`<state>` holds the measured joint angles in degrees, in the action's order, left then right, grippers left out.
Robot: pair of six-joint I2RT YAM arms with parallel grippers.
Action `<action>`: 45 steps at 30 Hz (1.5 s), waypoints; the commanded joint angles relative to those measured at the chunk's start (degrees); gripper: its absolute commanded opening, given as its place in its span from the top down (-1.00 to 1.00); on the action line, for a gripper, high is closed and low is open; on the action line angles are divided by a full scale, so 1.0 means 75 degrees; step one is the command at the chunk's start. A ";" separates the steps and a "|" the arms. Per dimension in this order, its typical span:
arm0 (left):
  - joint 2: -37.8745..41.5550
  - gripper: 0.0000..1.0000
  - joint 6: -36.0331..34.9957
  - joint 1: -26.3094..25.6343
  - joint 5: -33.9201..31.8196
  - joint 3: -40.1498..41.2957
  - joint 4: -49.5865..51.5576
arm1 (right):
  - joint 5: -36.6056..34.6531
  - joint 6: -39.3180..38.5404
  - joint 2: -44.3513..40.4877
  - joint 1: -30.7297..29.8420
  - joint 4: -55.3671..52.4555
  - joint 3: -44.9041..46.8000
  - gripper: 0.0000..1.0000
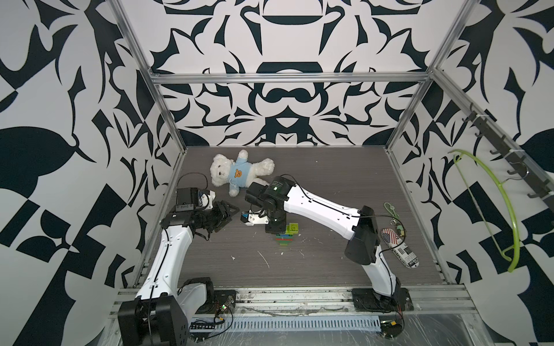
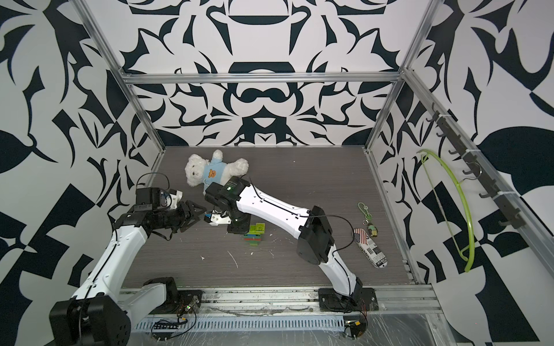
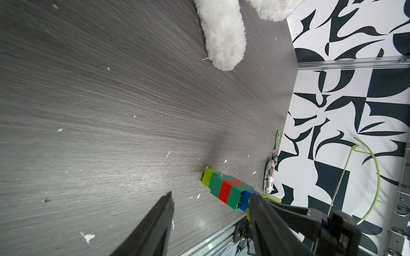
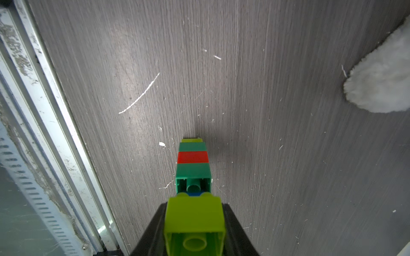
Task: Assemble a carrot with lego
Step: Assemble the lego brick with the lego brick.
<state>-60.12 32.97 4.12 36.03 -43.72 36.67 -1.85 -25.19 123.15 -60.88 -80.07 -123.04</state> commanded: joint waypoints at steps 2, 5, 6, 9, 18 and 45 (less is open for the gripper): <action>-0.0022 -0.23 -0.0138 -0.0022 0.0129 0.0157 -0.0009 | -0.0282 0.0078 0.0072 -0.0025 -0.0354 0.0207 0.54; -0.0026 -0.23 -0.0141 -0.0030 0.0129 0.0168 -0.0015 | -0.0273 0.0084 0.0090 -0.0021 -0.0371 0.0266 0.54; -0.0033 -0.23 -0.0142 -0.0028 0.0129 0.0162 -0.0019 | -0.0293 0.0085 0.0103 -0.0026 -0.0359 0.0299 0.54; -0.0032 -0.23 -0.0136 -0.0034 0.0141 0.0167 -0.0015 | -0.0258 0.0093 0.0135 -0.0026 -0.0390 0.0400 0.54; 0.0006 -0.23 -0.0142 -0.0042 0.0153 0.0199 -0.0030 | -0.0380 0.0136 0.0023 -0.0015 -0.0385 0.0401 0.49; 0.1274 -0.47 -0.0032 -0.0157 -0.2874 0.0401 -0.1777 | 0.0529 0.3320 -0.6071 0.3971 0.5628 0.6732 -0.96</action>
<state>-52.69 33.54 2.96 25.58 -42.50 28.73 4.43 -7.29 78.70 -34.06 -49.56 -79.11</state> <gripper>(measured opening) 0.722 0.980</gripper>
